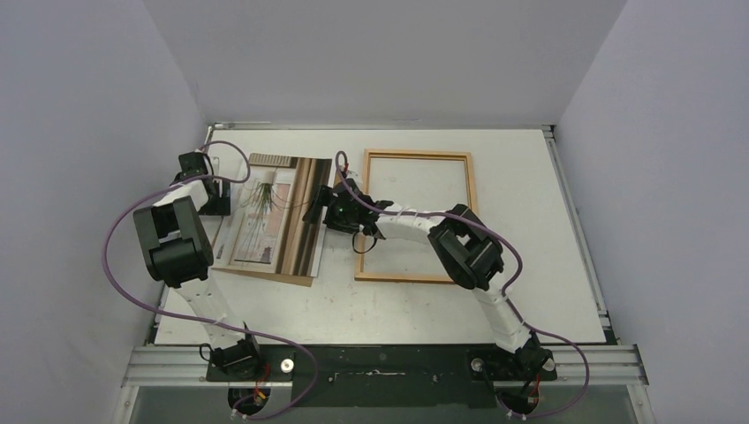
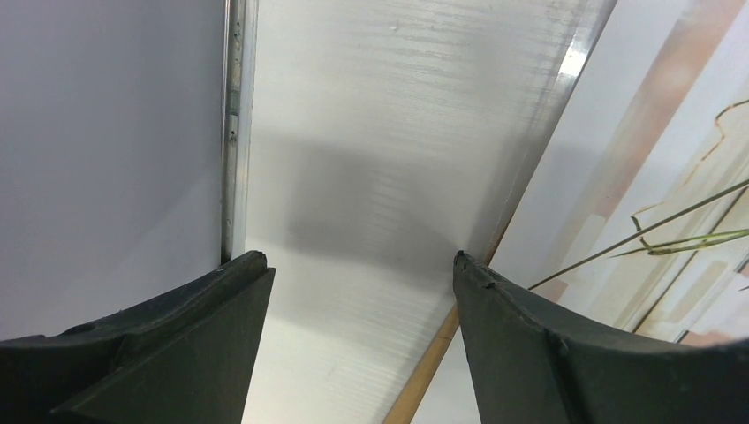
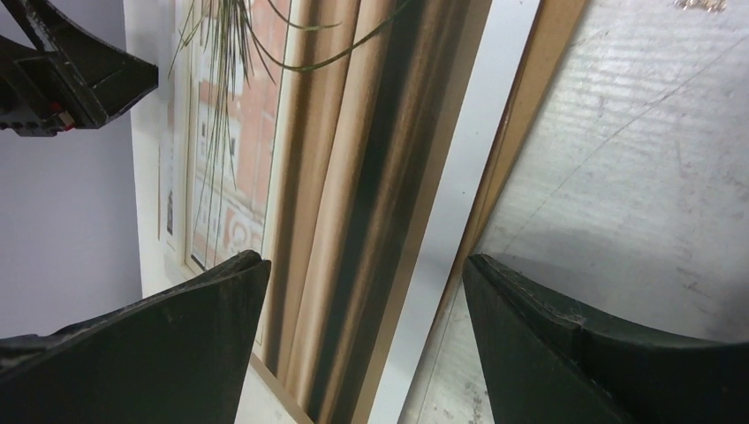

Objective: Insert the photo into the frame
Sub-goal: Move the photo frame item to the center of the board.

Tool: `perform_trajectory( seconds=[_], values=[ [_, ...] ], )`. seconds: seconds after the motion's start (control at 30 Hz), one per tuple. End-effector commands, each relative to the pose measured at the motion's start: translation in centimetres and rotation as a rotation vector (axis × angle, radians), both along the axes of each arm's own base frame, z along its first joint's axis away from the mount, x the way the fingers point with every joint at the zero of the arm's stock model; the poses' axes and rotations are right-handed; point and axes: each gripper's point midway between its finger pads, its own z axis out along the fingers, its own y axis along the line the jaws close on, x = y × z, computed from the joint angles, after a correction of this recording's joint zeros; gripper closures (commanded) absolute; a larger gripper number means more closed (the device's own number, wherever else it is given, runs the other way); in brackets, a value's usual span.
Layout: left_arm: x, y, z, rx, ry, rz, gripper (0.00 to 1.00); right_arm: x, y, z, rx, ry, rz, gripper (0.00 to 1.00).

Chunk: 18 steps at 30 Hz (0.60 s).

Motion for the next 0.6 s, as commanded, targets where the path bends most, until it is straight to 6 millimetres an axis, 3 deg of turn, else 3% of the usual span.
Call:
perform_trajectory(
  seconds=[0.0, 0.1, 0.2, 0.33, 0.5, 0.57],
  values=[
    [-3.2, -2.1, -2.7, -0.087, 0.119, -0.016, 0.26, -1.0, 0.8, 5.7, 0.096, -0.045, 0.029, 0.18],
    [-3.3, -2.0, -2.7, -0.085, 0.12, -0.015, 0.26, -1.8, 0.0, 4.9, 0.074, -0.02, 0.023, 0.18],
    [-3.3, -2.0, -2.5, -0.085, 0.116, -0.016, 0.26, -3.1, -2.0, 2.6, -0.002, 0.033, -0.02, 0.17],
    [-3.4, -2.1, -2.5, -0.089, 0.116, -0.02, 0.27, -6.2, -3.9, 0.6, -0.055, 0.091, -0.039, 0.15],
    [-3.4, -2.1, -2.6, -0.089, 0.12, -0.021, 0.27, -8.5, -2.2, 1.3, -0.034, 0.09, -0.016, 0.16],
    [-3.6, -2.2, -2.6, -0.092, 0.119, -0.023, 0.27, -9.6, -1.7, 0.7, -0.053, 0.115, -0.009, 0.16]
  ],
)
